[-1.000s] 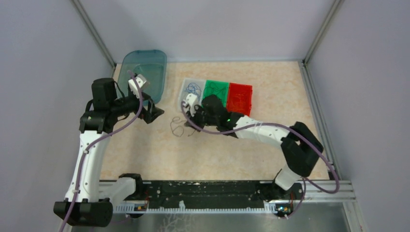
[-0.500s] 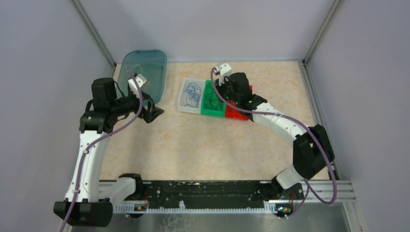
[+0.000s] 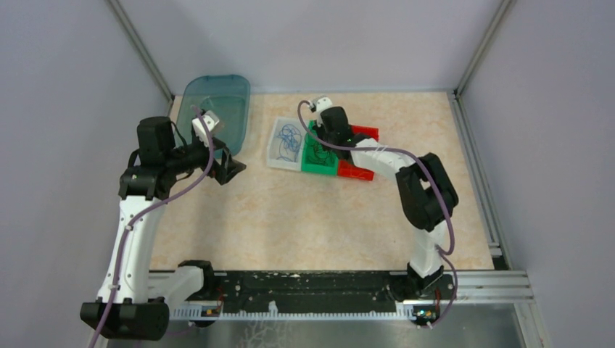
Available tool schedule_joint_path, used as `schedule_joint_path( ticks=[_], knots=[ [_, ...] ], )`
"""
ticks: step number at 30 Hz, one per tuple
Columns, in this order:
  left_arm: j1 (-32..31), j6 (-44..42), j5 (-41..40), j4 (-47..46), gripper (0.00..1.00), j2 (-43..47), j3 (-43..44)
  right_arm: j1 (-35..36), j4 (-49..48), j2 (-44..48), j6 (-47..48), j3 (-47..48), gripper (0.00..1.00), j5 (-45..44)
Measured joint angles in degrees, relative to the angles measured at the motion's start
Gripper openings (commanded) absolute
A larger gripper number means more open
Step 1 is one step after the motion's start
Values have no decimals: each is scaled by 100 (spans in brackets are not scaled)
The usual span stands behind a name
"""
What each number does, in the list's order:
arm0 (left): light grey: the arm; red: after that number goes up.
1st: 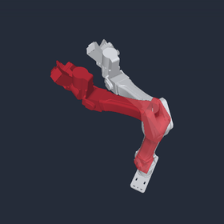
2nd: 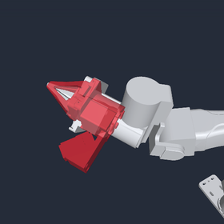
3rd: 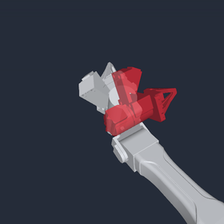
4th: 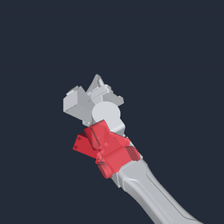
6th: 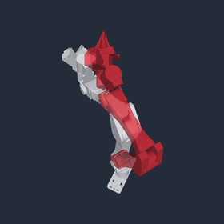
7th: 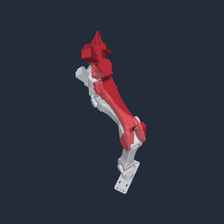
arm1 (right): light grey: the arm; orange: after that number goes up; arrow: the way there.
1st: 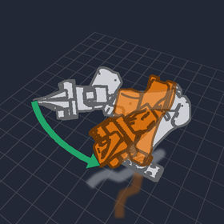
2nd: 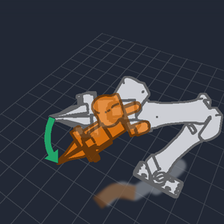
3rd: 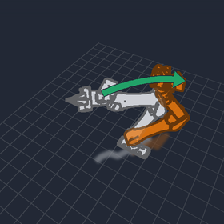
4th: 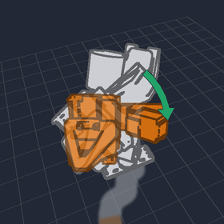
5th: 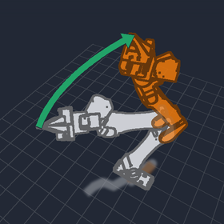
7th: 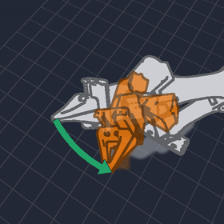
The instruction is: Untangle the cables
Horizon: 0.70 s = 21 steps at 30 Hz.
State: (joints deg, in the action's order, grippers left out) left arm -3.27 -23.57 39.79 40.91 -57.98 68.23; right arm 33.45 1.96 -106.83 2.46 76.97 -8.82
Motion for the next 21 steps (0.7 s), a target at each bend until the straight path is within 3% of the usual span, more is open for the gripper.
schedule_joint_path(
  ticks=[7, 14, 21],
  knots=[
    [0, 4, 2, -24, 100, -70, 0, -20, 107, -695, -13, 269, 0, -492],
    [0, 2, 0, -33, 100, -90, 2, -11, 31, -859, -72, 264, 29, -568],
    [0, 7, -17, -57, 100, -142, 31, 52, -63, -850, -61, 267, 43, -651]
  ],
)
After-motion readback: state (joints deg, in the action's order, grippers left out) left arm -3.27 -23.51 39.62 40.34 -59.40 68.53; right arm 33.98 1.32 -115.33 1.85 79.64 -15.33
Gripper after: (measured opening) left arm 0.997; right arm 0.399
